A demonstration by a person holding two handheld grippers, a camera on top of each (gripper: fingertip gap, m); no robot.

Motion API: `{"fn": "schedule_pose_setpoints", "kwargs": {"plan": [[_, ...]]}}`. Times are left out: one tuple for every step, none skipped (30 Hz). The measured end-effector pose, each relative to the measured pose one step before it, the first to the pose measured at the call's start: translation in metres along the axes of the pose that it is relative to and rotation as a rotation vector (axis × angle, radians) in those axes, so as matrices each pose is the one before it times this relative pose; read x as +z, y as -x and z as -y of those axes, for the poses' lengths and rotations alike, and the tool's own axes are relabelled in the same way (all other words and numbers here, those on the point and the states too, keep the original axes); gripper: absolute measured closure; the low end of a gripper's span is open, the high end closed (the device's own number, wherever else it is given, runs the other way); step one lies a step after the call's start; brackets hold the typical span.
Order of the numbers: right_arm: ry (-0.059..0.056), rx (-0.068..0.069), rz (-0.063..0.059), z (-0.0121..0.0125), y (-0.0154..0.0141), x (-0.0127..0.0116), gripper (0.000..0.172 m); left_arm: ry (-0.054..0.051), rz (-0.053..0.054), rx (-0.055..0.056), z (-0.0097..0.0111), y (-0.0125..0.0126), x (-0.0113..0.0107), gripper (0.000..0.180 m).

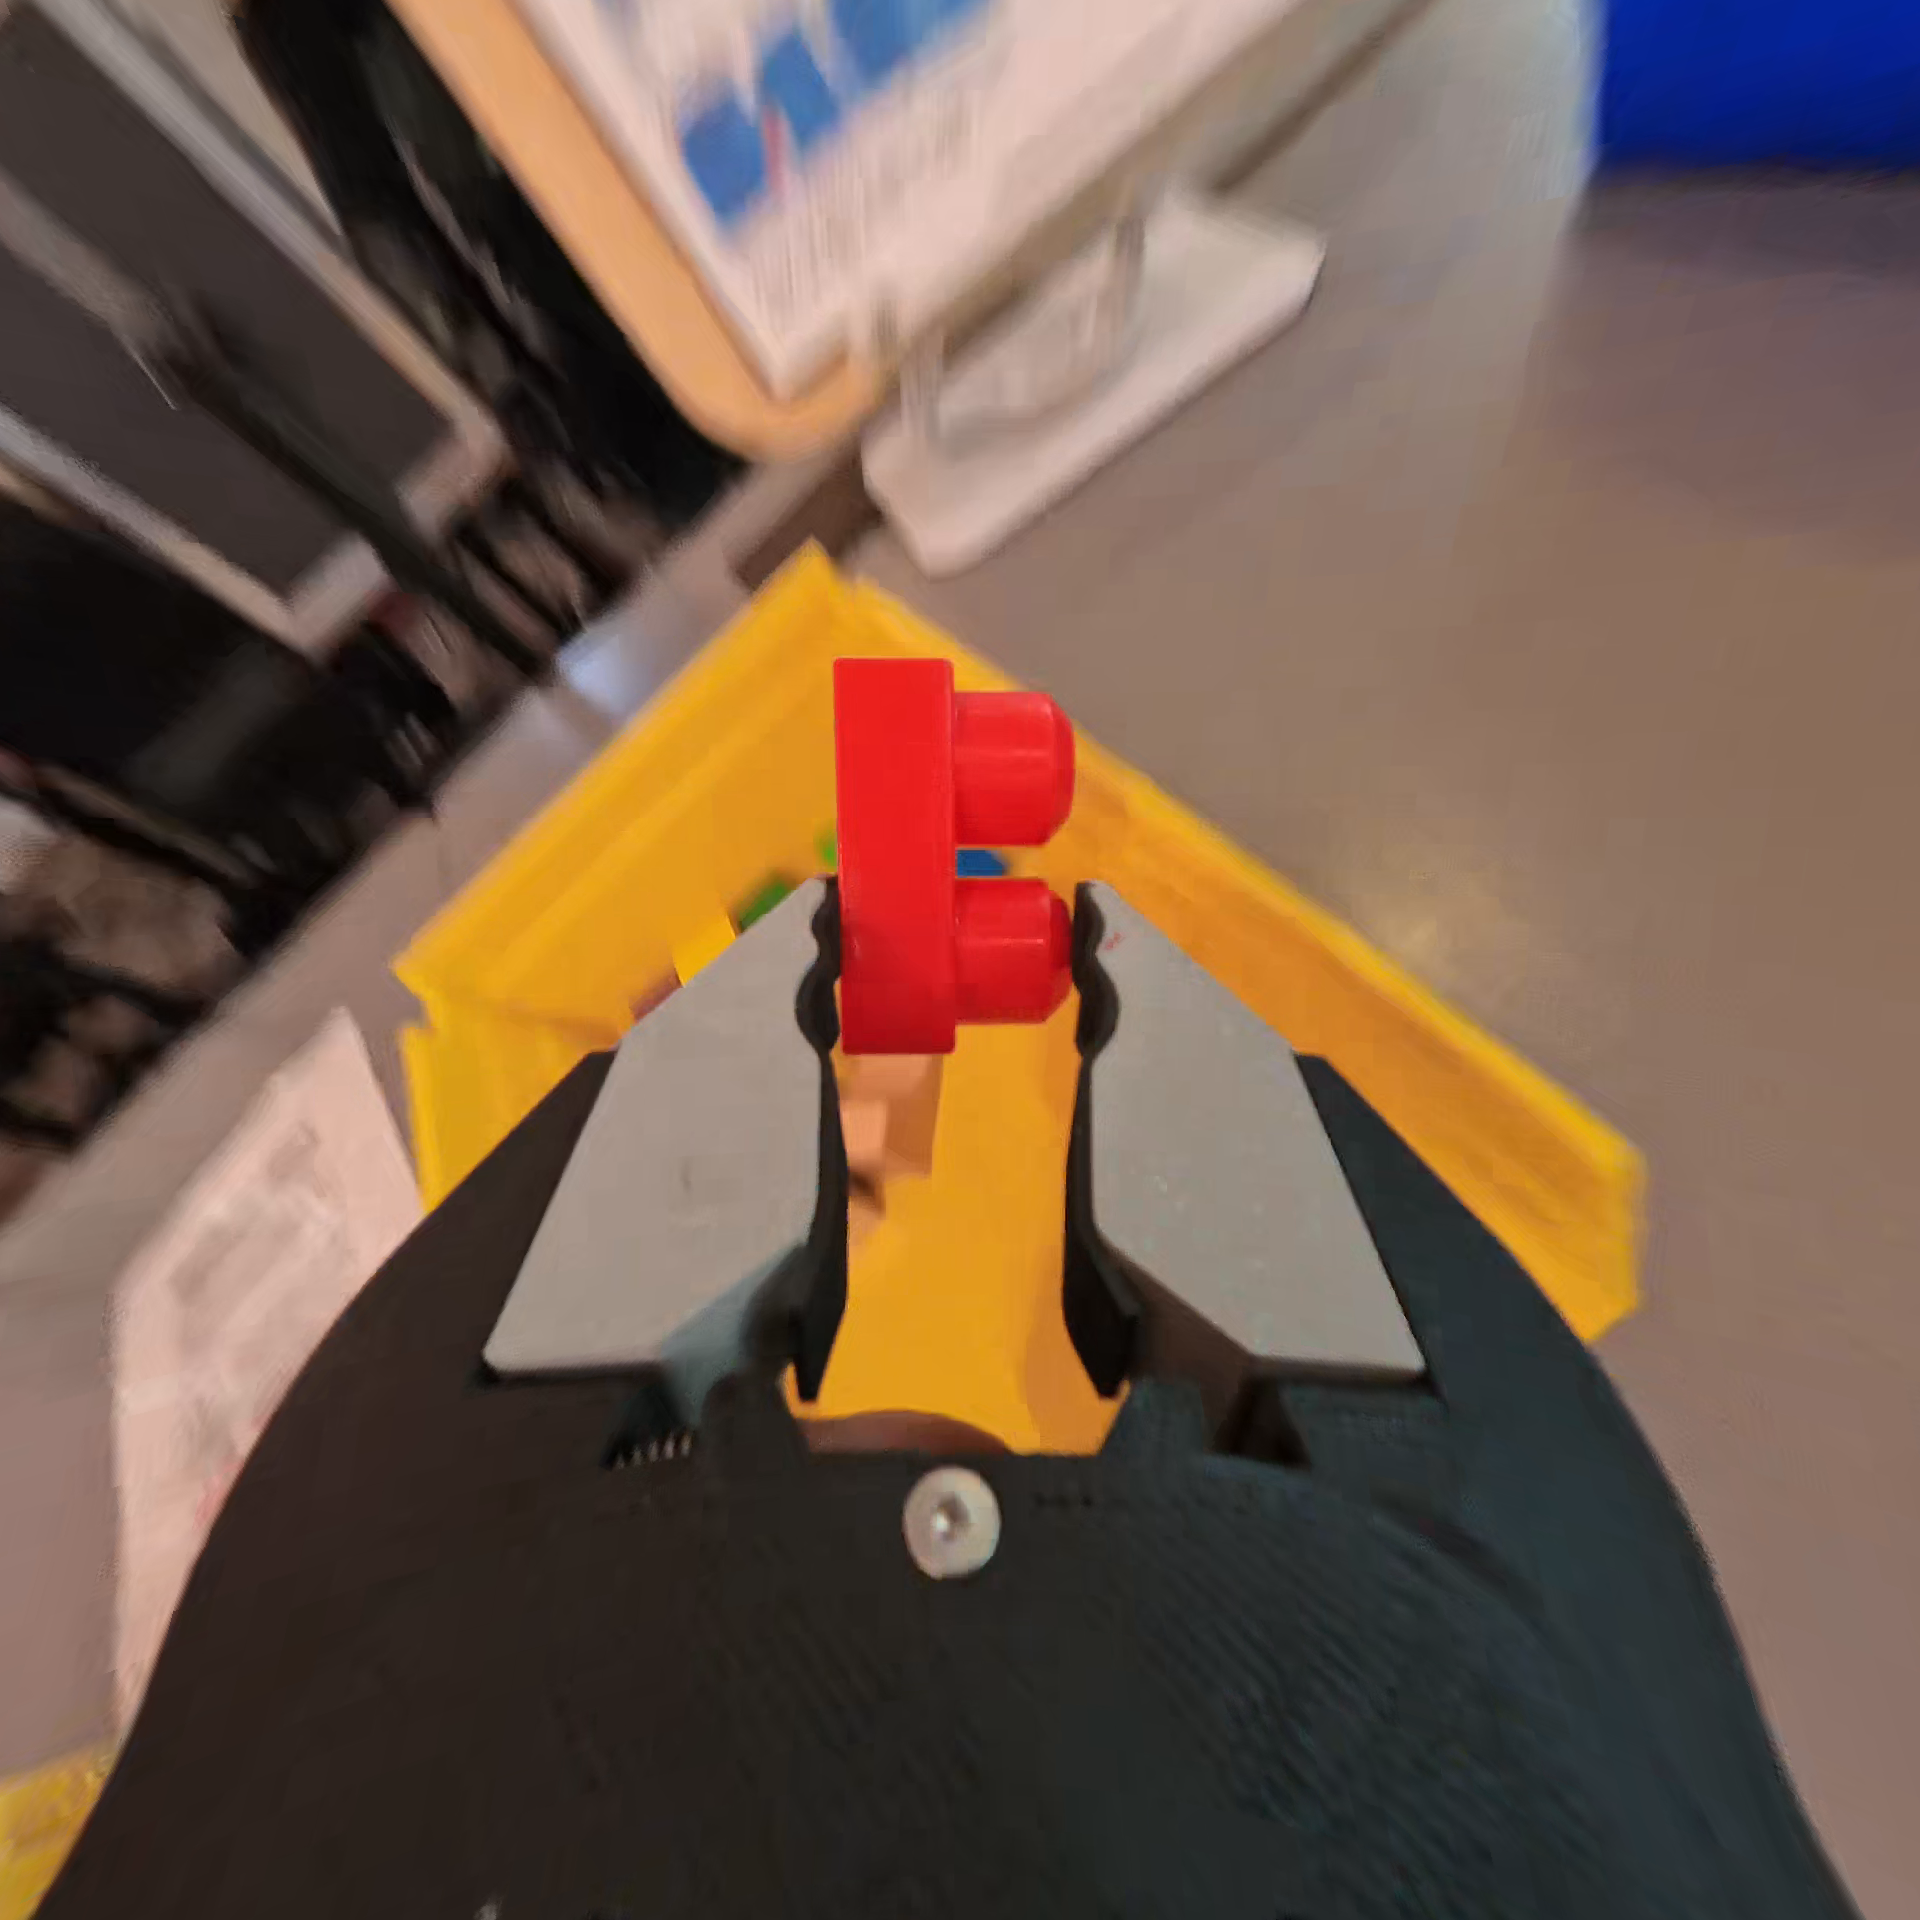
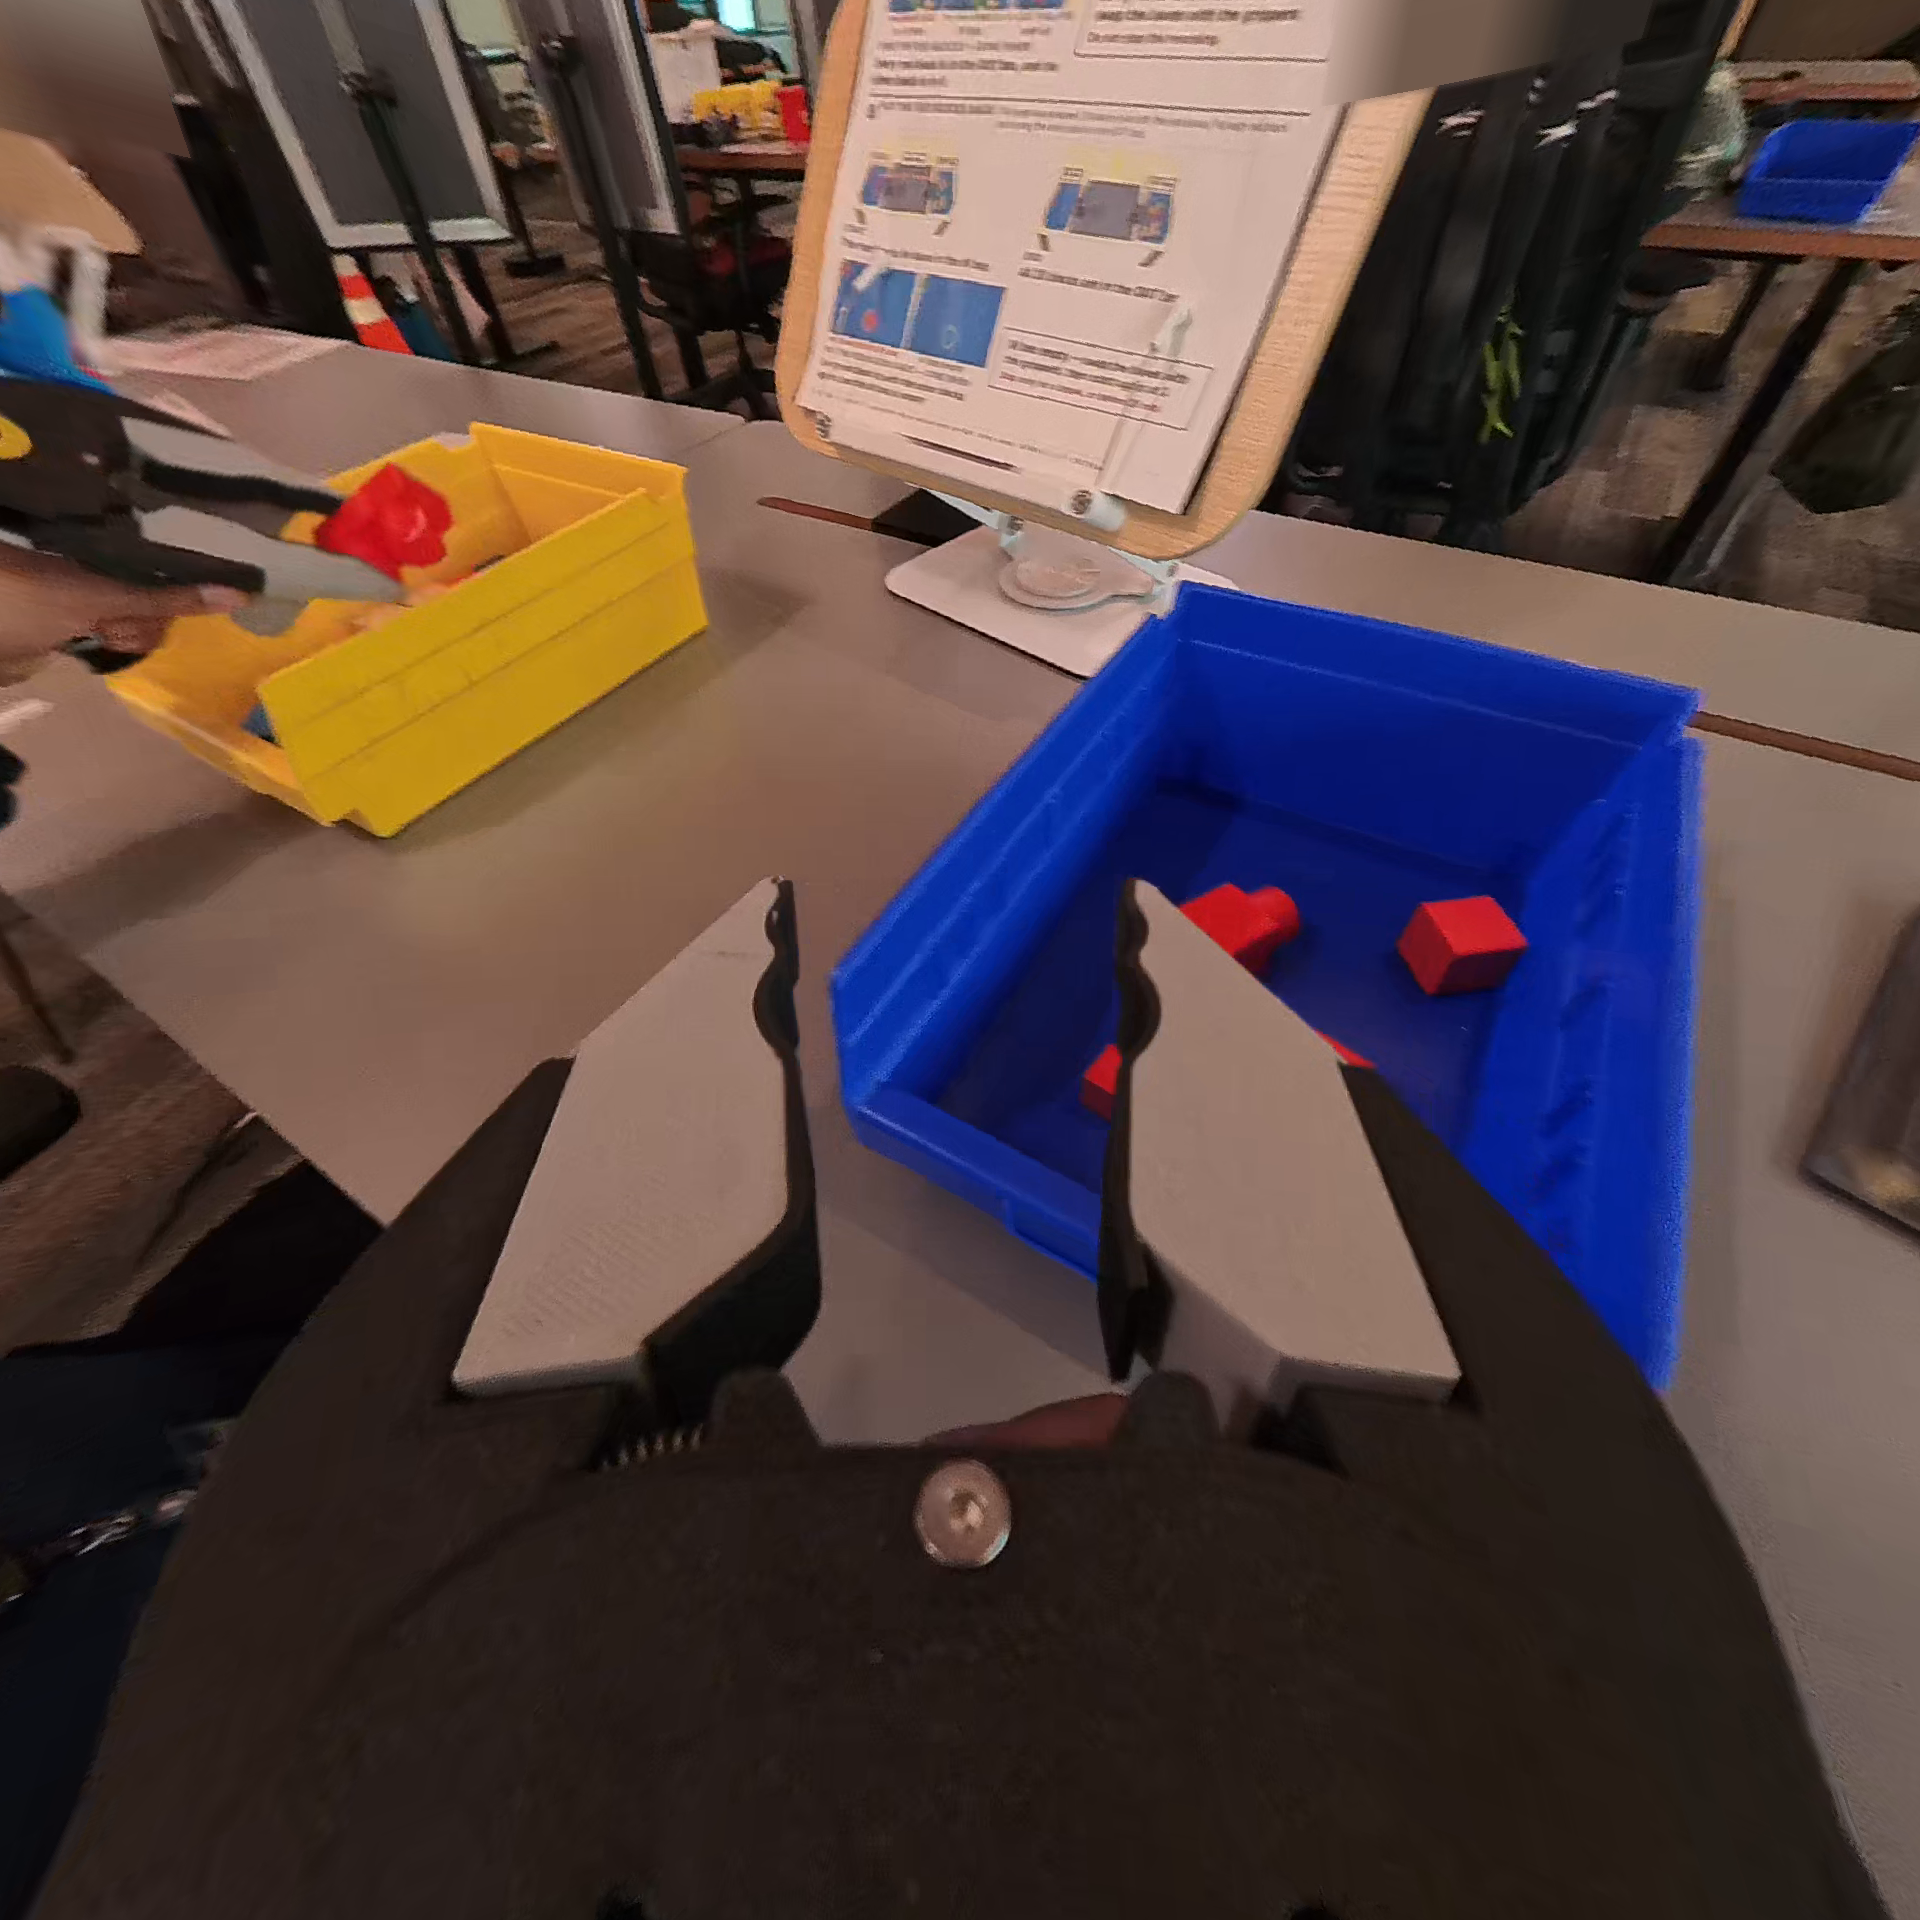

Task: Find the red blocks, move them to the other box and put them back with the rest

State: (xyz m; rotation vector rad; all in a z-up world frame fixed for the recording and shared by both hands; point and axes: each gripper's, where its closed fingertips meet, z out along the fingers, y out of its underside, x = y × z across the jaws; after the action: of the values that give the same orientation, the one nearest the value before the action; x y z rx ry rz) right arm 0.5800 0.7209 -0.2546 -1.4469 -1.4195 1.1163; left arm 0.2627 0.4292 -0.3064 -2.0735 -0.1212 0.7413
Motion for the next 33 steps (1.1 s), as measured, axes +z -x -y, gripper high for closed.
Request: {"fn": "schedule_pose_setpoints", "kwargs": {"plan": [[-0.0074,0.0031,0.0385,0.00206,0.01076,0.00335,0.112,-0.1117,0.0362,0.0599,0.02313,-0.00648,-0.01597,0.139],[-0.0092,0.0031,0.0469,0.00226,0.01315,0.00465,0.112,-0.0891,0.0277,0.0474,0.02166,-0.00792,-0.01381,0.139],[-0.0049,0.0005,0.0583,0.00144,0.01566,0.00632,0.112,-0.0754,-0.0177,0.0460,0.02064,-0.01549,-0.01168,0.138],[0.0012,-0.0026,0.0628,0.00061,0.01693,0.00784,0.112,-0.0821,-0.0284,0.0492,0.02089,-0.01878,-0.00981,0.138],[0.0031,-0.0038,0.0594,0.00021,0.01644,0.00950,0.112,-0.0657,-0.0138,0.0458,0.01851,-0.01755,-0.00722,0.139],[0.0043,-0.0040,0.0565,-0.00011,0.01612,0.01063,0.112,-0.0523,-0.0101,0.0520,0.01577,-0.01703,-0.00476,0.138],[0.0044,-0.0023,0.0578,0.00002,0.01624,0.01155,0.112,-0.0358,-0.0072,0.0683,0.01433,-0.01463,-0.00126,0.138],[0.0053,0.0002,0.0610,0.00067,0.01642,0.01237,0.112,0.0048,-0.0080,0.0757,0.00978,-0.01177,0.00127,0.139],[0.0092,-0.0013,0.0615,0.00100,0.01596,0.01271,0.110,0.0177,0.0057,0.0821,0.00733,-0.00774,0.00098,0.139],[0.0115,-0.0083,0.0529,0.00157,0.01412,0.01247,0.108,-0.0093,0.0342,0.0761,0.00965,-0.00276,-0.00065,0.139],[0.0107,-0.0156,0.0348,0.00181,0.01075,0.01164,0.107,-0.0331,0.0320,0.0581,0.01119,-0.00243,-0.00127,0.139],[0.0103,-0.0193,0.0166,0.00157,0.00713,0.01034,0.105,-0.0149,0.0166,0.0468,0.00749,-0.00354,-0.00007,0.139],[0.0090,-0.0185,0.0058,0.00164,0.00460,0.00897,0.103,0.0044,0.0200,0.0466,0.00355,-0.00221,0.00079,0.139],[0.0035,-0.0130,0.0024,0.00232,0.00297,0.00795,0.099,-0.0070,0.0168,0.0407,0.00387,-0.00216,0.00026,0.139],[0.0005,-0.0080,0.0056,0.00219,0.00270,0.00691,0.097,-0.0187,-0.0011,0.0179,0.00489,-0.00368,-0.00009,0.139],[0.0046,-0.0064,0.0096,0.00050,0.00294,0.00609,0.097,-0.0142,-0.0123,0.0005,0.00442,-0.00452,0.00029,0.139],[0.0051,-0.0055,0.0052,-0.00075,0.00188,0.00482,0.099,-0.0170,-0.0158,0.0106,0.00473,-0.00574,0.00043,0.139],[0.0016,-0.0061,0.0020,-0.00167,0.00139,0.00362,0.104,-0.0144,-0.0188,0.0266,0.00422,-0.00700,0.00097,0.139],[0.0029,-0.0108,0.0126,-0.00285,0.00332,0.00251,0.118,0.0138,-0.0081,0.0236,0.00047,-0.00526,0.00241,0.139],[0.0025,-0.0158,-0.0007,-0.00259,0.00124,0.00128,0.137,0.0218,0.0142,0.0192,-0.00141,-0.00149,0.00258,0.139],[0.0019,-0.0194,-0.0279,-0.00222,-0.00264,-0.00021,0.138,0.0086,0.0080,0.0113,-0.00100,-0.00198,0.00256,0.139],[0.0134,-0.0200,-0.0250,-0.00363,-0.00214,-0.00092,0.138,-0.0053,-0.0044,-0.0032,-0.00022,-0.00323,0.00226,0.139],[0.0182,-0.0156,-0.0276,-0.00369,-0.00291,-0.00198,0.138,0.0044,0.0135,-0.0138,-0.00202,0.00046,0.00152,0.139],[0.0038,-0.0161,-0.0485,-0.00105,-0.00694,-0.00487,0.138,0.0079,0.0195,-0.0203,-0.00317,0.00347,0.00044,0.139],[-0.0061,-0.0200,-0.0731,0.00098,-0.01232,-0.00903,0.138,0.0051,0.0168,-0.0279,-0.00361,0.00550,-0.00077,0.143],[-0.0080,-0.0204,-0.0785,0.00188,-0.01588,-0.01259,0.138,0.0101,0.0116,-0.0287,-0.00492,0.00723,-0.00162,0.145],[-0.0110,-0.0166,-0.0747,0.00240,-0.01828,-0.01542,0.138,0.0219,0.0247,-0.0334,-0.00666,0.01126,-0.00217,0.147],[-0.0148,-0.0077,-0.0806,0.00247,-0.02248,-0.01748,0.138,0.0287,0.0372,-0.0418,-0.00806,0.01443,-0.00229,0.152],[-0.0155,0.0030,-0.0954,0.00169,-0.02794,-0.01830,0.138,0.0355,0.0340,-0.0497,-0.00914,0.01424,-0.00165,0.157],[-0.0078,0.0137,-0.1017,-0.00093,-0.03180,-0.01710,0.138,0.0407,0.0311,-0.0550,-0.00942,0.01327,-0.00088,0.156],[0.0060,0.0267,-0.0973,-0.00413,-0.03297,-0.01444,0.138,0.0356,0.0309,-0.0549,-0.00812,0.01212,-0.00050,0.156],[0.0142,0.0372,-0.0867,-0.00602,-0.03122,-0.01188,0.138,0.0233,0.0131,-0.0449,-0.00610,0.00795,-0.00031,0.157],[0.0062,0.0376,-0.0695,-0.00439,-0.02651,-0.01001,0.138,0.0198,0.0050,-0.0330,-0.00527,0.00538,0.00022,0.156]]}}
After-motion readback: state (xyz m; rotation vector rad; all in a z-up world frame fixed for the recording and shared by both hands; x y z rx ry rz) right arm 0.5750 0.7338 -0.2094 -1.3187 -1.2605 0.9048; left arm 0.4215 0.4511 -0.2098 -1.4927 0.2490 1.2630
